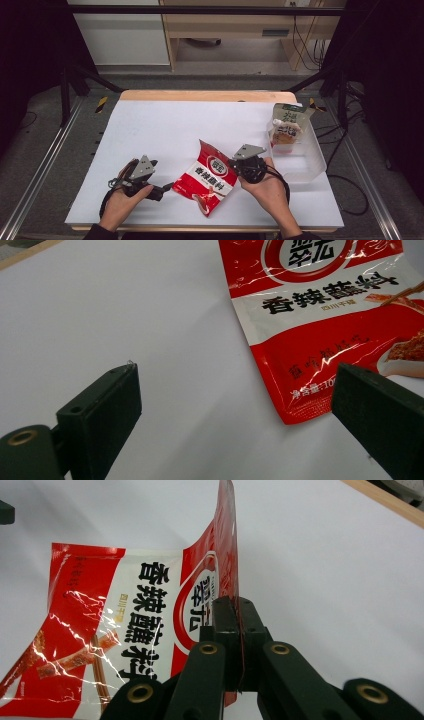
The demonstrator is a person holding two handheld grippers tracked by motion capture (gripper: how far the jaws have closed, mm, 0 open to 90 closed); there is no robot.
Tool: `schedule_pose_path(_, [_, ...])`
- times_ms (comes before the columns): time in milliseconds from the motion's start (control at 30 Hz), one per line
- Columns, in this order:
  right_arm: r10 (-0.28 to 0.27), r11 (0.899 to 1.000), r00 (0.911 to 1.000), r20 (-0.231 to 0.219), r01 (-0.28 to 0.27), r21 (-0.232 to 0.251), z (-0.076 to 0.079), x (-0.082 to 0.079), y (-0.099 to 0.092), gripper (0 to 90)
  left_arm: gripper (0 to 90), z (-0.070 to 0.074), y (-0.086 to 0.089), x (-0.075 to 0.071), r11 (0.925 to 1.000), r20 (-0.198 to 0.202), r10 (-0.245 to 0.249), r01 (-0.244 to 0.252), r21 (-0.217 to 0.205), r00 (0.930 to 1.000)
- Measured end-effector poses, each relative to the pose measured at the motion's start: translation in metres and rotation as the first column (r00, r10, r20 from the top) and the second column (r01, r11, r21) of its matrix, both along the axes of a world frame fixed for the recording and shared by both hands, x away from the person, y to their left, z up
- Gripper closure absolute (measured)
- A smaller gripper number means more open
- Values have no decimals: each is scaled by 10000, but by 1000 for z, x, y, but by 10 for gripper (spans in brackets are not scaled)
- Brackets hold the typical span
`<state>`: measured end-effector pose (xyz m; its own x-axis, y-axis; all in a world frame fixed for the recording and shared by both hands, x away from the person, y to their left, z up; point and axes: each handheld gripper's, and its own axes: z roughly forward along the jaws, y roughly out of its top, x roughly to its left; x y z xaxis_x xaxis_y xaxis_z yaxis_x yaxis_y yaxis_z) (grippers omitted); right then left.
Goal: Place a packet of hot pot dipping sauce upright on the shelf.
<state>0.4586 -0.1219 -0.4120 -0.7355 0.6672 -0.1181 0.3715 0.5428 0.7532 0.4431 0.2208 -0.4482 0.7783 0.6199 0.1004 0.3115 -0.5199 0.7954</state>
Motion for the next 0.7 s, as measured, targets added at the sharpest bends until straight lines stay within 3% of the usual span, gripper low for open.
schedule_pose_path(333, [753,9971,9962,440,-749,-117,19,5,15,900,71,9,6,1,9993,289,132,-122,-349,9995])
schedule_pose_path(500, [1217,9926,9895,777,-1217,-56,31,4,24,900,85,22,13,0,9973,839,292,-234,-699,9960])
schedule_pose_path(700, [1607,9870,9803,1147,-1595,-192,43,4,36,900,98,28,19,1,9960,910,418,-344,-821,9950])
